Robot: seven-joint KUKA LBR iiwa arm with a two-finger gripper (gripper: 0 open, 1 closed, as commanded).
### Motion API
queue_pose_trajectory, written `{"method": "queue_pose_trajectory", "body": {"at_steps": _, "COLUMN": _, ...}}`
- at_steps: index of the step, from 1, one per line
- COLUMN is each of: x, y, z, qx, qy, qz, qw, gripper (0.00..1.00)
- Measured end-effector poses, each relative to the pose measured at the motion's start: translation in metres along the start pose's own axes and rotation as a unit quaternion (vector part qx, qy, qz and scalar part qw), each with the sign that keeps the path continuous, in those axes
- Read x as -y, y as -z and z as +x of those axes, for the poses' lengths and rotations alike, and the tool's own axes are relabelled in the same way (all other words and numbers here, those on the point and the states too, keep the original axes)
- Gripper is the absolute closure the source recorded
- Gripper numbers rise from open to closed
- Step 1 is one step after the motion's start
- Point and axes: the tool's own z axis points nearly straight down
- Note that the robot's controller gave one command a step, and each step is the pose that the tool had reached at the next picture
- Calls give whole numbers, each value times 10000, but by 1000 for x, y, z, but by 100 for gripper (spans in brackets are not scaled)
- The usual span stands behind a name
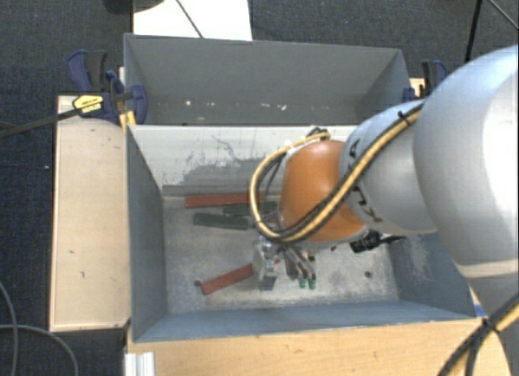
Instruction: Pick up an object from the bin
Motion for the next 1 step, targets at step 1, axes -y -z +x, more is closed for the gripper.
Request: {"method": "queue_pose_trajectory", "body": {"at_steps": 1, "x": 0, "y": 0, "z": 0, "qx": 0, "qy": 1, "qz": 0, "qw": 10000, "gripper": 100}}
